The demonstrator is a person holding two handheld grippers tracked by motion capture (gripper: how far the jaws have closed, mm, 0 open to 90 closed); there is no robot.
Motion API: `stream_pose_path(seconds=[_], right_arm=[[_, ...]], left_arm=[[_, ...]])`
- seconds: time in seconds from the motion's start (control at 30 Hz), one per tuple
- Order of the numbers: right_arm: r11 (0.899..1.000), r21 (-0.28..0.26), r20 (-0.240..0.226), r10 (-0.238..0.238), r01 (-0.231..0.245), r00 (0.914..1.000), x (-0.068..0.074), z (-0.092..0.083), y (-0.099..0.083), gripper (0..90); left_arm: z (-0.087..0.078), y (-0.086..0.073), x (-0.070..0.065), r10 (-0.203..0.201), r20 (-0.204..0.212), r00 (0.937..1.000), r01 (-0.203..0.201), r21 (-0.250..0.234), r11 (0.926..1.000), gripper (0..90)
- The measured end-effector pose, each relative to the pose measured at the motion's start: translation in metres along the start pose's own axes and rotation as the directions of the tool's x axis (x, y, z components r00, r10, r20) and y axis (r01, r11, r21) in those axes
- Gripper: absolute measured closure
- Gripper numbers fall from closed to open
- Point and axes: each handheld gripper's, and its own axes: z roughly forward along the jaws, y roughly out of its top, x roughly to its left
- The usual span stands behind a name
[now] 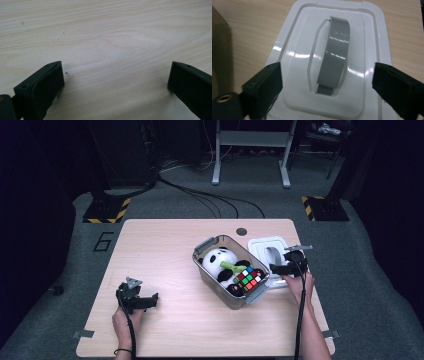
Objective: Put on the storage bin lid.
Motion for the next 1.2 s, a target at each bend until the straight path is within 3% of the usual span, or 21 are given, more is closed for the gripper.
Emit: stream_pose_path(seconds=[0.03, 0.13, 0.3, 0.63, 0.77, 1.2], right_arm=[[1.000, -0.010, 0.011, -0.010, 0.010, 0.9999, -0.001, 0.002, 0.002, 15.5], [1.000, -0.005, -0.001, 0.018, -0.018, 0.9998, -0.007, 0.013, 0.011, 27.2], [0.999, 0.021, -0.006, 0.029, -0.029, 0.9996, -0.010, 0.026, 0.017, 36.3], [0.999, 0.024, 0.003, 0.042, -0.042, 0.9991, -0.014, 0.038, 0.015, 61.6], [0.999, 0.013, 0.012, 0.032, -0.032, 0.9994, -0.013, 0.036, 0.016, 65.9], [1.000, -0.011, 0.014, -0.011, 0.011, 0.9998, -0.017, 0.010, 0.020, 66.6]], left_arm=[[0.000, 0.000, 0.000, -0.002, -0.002, 1.0000, 0.002, -0.006, 1.0000, 0.4], [0.000, 0.000, 0.000, 0.000, 0.000, 1.0000, 0.000, -0.002, 1.0000, 0.4], [0.000, 0.000, 0.000, -0.001, -0.003, 1.0000, 0.001, -0.005, 1.0000, 0.5], [0.000, 0.000, 0.000, 0.000, -0.002, 1.0000, 0.000, -0.006, 1.0000, 0.5], [0.000, 0.000, 0.000, 0.000, -0.002, 1.0000, 0.000, -0.006, 1.0000, 0.5], [0.000, 0.000, 0.000, 0.000, -0.001, 1.0000, 0.000, -0.006, 1.0000, 0.6]])
